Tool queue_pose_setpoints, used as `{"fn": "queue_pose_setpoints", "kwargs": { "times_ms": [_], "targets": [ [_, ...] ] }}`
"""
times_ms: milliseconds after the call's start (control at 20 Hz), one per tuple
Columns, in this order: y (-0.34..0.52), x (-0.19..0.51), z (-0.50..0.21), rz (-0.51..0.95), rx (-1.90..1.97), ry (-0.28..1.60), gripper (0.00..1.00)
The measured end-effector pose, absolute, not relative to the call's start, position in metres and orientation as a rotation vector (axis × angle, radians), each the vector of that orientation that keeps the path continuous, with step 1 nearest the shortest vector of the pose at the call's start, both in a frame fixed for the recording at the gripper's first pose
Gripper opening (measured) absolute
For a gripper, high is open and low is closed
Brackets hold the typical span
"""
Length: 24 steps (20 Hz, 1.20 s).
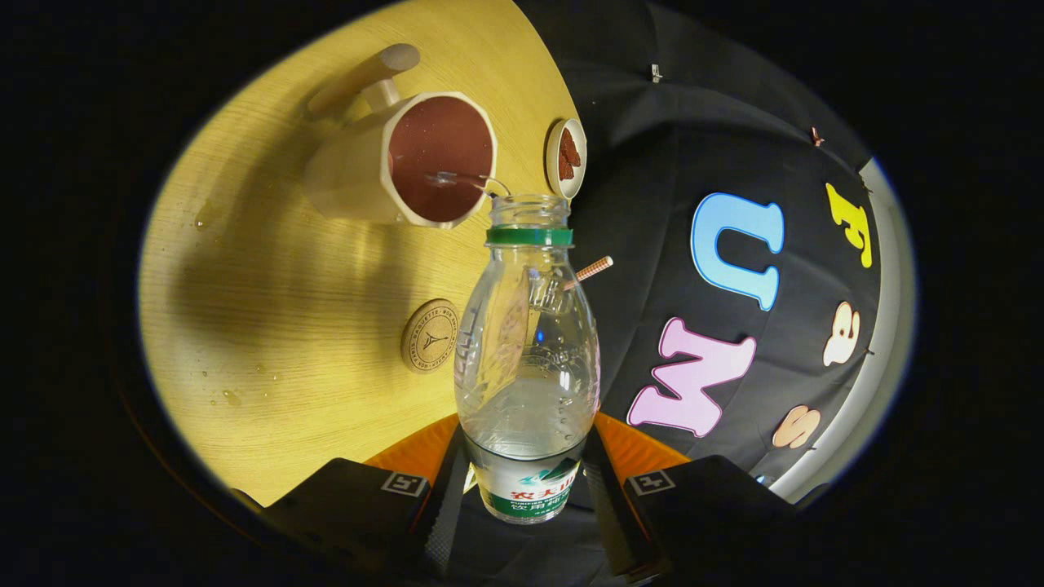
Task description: Take the bottle from table, then pour the juice into the cup, finally place the bottle on the coaster
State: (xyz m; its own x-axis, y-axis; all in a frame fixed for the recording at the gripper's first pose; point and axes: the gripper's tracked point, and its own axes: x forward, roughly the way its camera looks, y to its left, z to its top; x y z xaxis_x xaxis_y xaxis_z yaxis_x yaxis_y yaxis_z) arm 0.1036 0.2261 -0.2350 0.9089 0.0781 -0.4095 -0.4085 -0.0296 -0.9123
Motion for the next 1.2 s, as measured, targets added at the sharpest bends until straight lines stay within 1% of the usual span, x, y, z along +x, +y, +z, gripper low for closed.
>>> {"fn": "queue_pose_setpoints", "kwargs": {
  "times_ms": [1200],
  "targets": [
    [0.234, 0.113, -0.223, 0.401, -1.679, 0.205, 0.74]
  ]
}}
